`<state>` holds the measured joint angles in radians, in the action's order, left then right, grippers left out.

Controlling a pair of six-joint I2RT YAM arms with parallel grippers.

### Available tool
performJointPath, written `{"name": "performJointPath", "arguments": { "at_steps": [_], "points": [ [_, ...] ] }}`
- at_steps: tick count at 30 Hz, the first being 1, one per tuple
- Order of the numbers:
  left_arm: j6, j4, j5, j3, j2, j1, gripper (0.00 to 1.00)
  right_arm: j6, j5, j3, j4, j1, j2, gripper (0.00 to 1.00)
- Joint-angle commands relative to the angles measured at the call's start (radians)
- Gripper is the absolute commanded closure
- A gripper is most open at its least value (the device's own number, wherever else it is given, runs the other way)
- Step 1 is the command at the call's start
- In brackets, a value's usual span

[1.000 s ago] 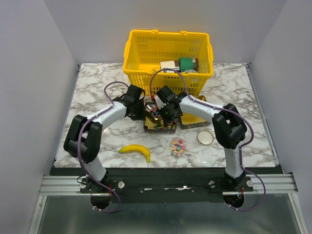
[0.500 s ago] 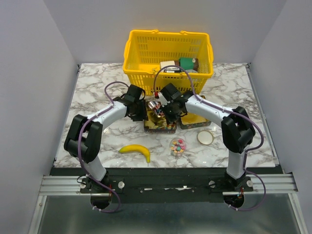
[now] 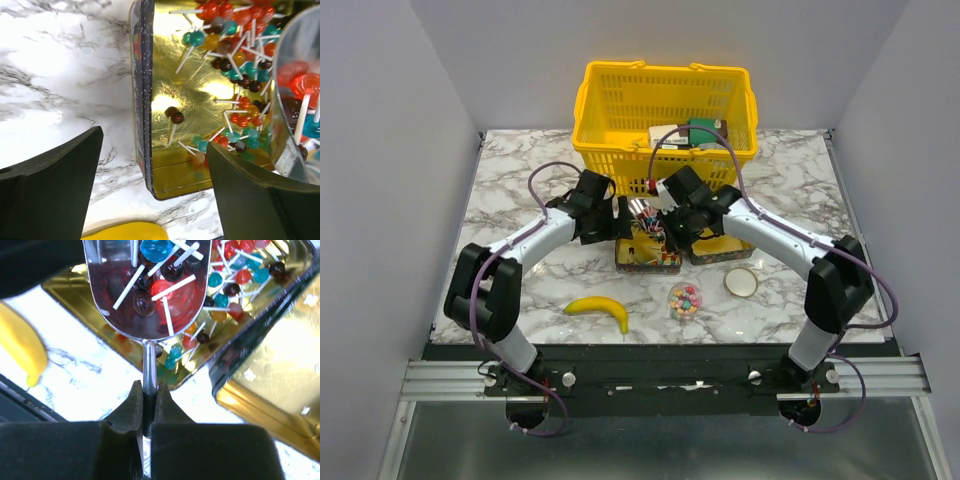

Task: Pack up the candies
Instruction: Scoop the fake candies from the storage box, then place the fake candies in the packing bottle.

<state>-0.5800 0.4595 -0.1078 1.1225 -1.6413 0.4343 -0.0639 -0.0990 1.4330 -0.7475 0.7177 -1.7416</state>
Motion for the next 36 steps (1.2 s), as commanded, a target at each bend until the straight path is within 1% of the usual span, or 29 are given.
{"name": "performJointPath", "arguments": {
  "at_steps": [1,7,11,14,15,19,23,27,31,36],
  "points": [
    [0.011,-0.025,0.082,-0.036,0.15,0.006,0.01,-0.082,-0.008,-0.051,-0.035,-0.006,0.097,0.99],
    [0.029,-0.133,0.215,-0.17,0.3,0.006,0.01,-0.142,0.027,-0.135,-0.078,-0.006,0.235,0.99],
    [0.035,-0.176,0.266,-0.211,0.339,0.006,0.01,-0.169,0.013,-0.218,-0.111,-0.006,0.344,0.99],
    [0.039,-0.18,0.299,-0.213,0.34,0.004,0.01,-0.172,0.005,-0.264,-0.165,-0.006,0.425,0.99],
    [0.037,-0.18,0.306,-0.214,0.342,0.003,0.01,-0.175,0.002,-0.266,-0.212,-0.006,0.438,0.99],
    [0.069,-0.275,0.292,-0.279,0.36,0.0,0.01,-0.181,-0.022,-0.321,-0.259,-0.004,0.523,0.99],
    [0.057,-0.269,0.313,-0.286,0.35,-0.005,0.02,-0.198,-0.091,-0.385,-0.305,0.015,0.6,0.99],
    [0.077,-0.254,0.287,-0.273,0.347,-0.005,0.01,-0.234,-0.108,-0.433,-0.383,0.051,0.655,0.99],
    [0.092,-0.252,0.301,-0.27,0.347,-0.005,0.01,-0.269,-0.148,-0.483,-0.415,0.08,0.695,0.99],
    [0.077,-0.265,0.278,-0.267,0.324,-0.005,0.01,-0.275,-0.278,-0.526,-0.4,0.098,0.728,0.99]
  ]
}}
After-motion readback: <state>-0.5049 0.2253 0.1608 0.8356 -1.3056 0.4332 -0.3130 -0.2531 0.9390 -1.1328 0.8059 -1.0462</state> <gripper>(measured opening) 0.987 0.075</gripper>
